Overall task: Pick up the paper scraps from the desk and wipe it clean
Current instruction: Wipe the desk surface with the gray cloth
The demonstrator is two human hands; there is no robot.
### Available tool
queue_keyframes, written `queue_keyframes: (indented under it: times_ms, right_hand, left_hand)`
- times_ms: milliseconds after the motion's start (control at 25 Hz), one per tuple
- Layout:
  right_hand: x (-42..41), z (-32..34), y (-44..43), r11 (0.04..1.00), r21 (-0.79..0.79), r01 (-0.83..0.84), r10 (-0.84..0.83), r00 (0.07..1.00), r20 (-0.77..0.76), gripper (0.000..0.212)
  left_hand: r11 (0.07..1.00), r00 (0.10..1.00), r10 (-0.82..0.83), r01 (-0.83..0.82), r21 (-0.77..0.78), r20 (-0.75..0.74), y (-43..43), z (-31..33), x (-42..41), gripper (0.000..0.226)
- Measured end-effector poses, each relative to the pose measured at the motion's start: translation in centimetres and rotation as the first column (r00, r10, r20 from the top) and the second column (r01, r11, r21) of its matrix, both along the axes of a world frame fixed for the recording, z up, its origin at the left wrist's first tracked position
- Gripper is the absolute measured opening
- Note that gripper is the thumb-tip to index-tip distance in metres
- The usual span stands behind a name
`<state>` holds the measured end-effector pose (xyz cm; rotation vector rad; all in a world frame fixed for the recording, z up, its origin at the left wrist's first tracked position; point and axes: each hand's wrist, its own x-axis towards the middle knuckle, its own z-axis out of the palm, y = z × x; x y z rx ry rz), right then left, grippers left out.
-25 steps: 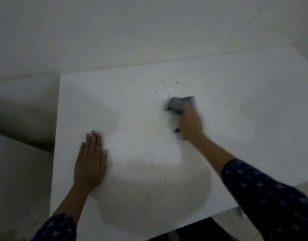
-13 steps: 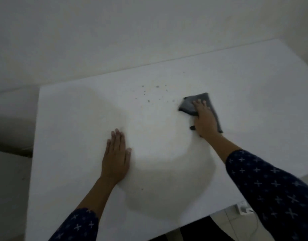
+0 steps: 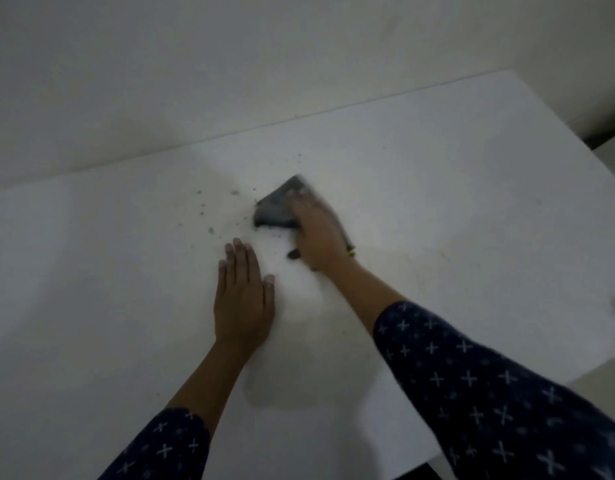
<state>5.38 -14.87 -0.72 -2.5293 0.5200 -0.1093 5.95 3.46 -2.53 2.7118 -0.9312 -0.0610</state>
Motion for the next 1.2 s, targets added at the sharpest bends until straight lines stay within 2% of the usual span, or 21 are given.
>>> queue_keyframes:
  times_ms: [40, 120, 240, 320, 400, 480, 520, 560, 680, 720, 800, 880, 960, 1040, 1080, 1120, 1200]
  right_hand:
    - [-0.3, 0.2, -3.2, 0.988, 0.035, 0.148, -0.148, 0.989, -0.006, 0.074]
    - [-1.7, 0.8, -9.2, 0.92, 0.028, 0.39, -0.389, 0.921, -0.036, 0.063]
    - [-3.3, 3.0, -9.6, 0.882, 0.096, 0.462, -0.457, 0.887, -0.066, 0.045]
    - [-4.7, 4.1, -4.1, 0.93, 0.089, 0.358, -0.354, 0.934, -0.057, 0.04]
    - [-7.5, 3.4, 3.1, 0.991, 0.118, 0.056, -0.043, 0.993, -0.113, 0.055]
    - [-10.7, 2.7, 6.9, 0.981, 0.156, -0.114, 0.132, 0.985, -0.109, 0.069]
    - [-11.7, 2.0, 6.3, 0.978, 0.16, -0.131, 0.146, 0.986, -0.083, 0.071]
    - [-12.1, 1.8, 4.4, 0.981, 0.183, -0.057, 0.068, 0.996, -0.055, 0.072]
    - [-12.1, 1.1, -3.6, 0.938, 0.173, 0.301, -0.295, 0.954, -0.06, 0.071]
    - [-12.2, 1.1, -6.8, 0.921, 0.13, 0.366, -0.359, 0.93, -0.078, 0.068]
    - [-12.8, 2.0, -11.3, 0.92, 0.064, 0.387, -0.382, 0.92, -0.083, 0.058]
    - [-13.6, 3.3, -10.3, 0.914, 0.109, 0.391, -0.39, 0.92, -0.032, 0.048]
    - [-14.8, 4.0, -4.3, 0.945, 0.168, 0.28, -0.285, 0.958, 0.006, 0.048]
    - [-16.4, 3.5, 3.2, 0.986, 0.166, 0.005, 0.0, 0.999, -0.033, 0.061]
    - [-17.0, 2.8, 5.8, 0.981, 0.161, -0.112, 0.125, 0.99, -0.071, 0.064]
    - [-17.2, 2.0, 6.6, 0.973, 0.156, -0.171, 0.185, 0.979, -0.082, 0.065]
    - [-16.6, 1.4, 3.9, 0.984, 0.145, -0.105, 0.114, 0.992, -0.061, 0.066]
  left_hand:
    - [0.999, 0.999, -0.046, 0.046, 0.006, 0.019, -0.2, 0.0, 0.0, 0.065]
    - [0.996, 0.996, -0.084, 0.083, 0.023, 0.039, -0.4, 0.0, 0.3, 0.063]
    - [0.996, 0.995, -0.09, 0.09, 0.017, 0.046, -0.3, 0.1, 0.3, 0.062]
    - [0.995, 0.995, -0.095, 0.095, 0.014, 0.03, -0.3, 0.1, 0.2, 0.063]
    - [0.993, 0.993, -0.118, 0.118, 0.022, 0.022, -0.1, 0.0, 0.5, 0.066]
    - [0.983, 0.983, -0.178, 0.175, 0.057, 0.039, 0.2, -0.2, 0.5, 0.07]
    - [0.982, 0.983, -0.179, 0.175, 0.076, 0.05, 0.2, -0.2, 0.5, 0.069]
    - [0.984, 0.986, -0.159, 0.154, 0.088, 0.055, 0.2, -0.3, 0.5, 0.067]
    - [0.99, 0.992, -0.124, 0.122, 0.072, 0.019, 0.1, -0.1, -0.2, 0.066]
    - [0.99, 0.992, -0.125, 0.123, 0.067, 0.025, 0.1, 0.0, -0.5, 0.067]
    - [0.99, 0.992, -0.12, 0.117, 0.072, 0.031, 0.0, 0.0, -0.7, 0.067]
    - [0.99, 0.992, -0.124, 0.122, 0.072, 0.03, 0.0, -0.1, -0.9, 0.068]
    - [0.989, 0.991, -0.127, 0.125, 0.073, 0.03, 0.0, -0.1, -0.9, 0.068]
    - [0.988, 0.991, -0.133, 0.13, 0.087, 0.018, 0.0, 0.1, -0.8, 0.069]
    - [0.986, 0.99, -0.14, 0.137, 0.092, 0.019, -0.1, 0.1, -0.8, 0.068]
    - [0.986, 0.989, -0.144, 0.141, 0.093, 0.023, -0.1, 0.1, -0.8, 0.068]
    - [0.987, 0.99, -0.139, 0.137, 0.087, 0.022, -0.2, -0.1, -0.6, 0.067]
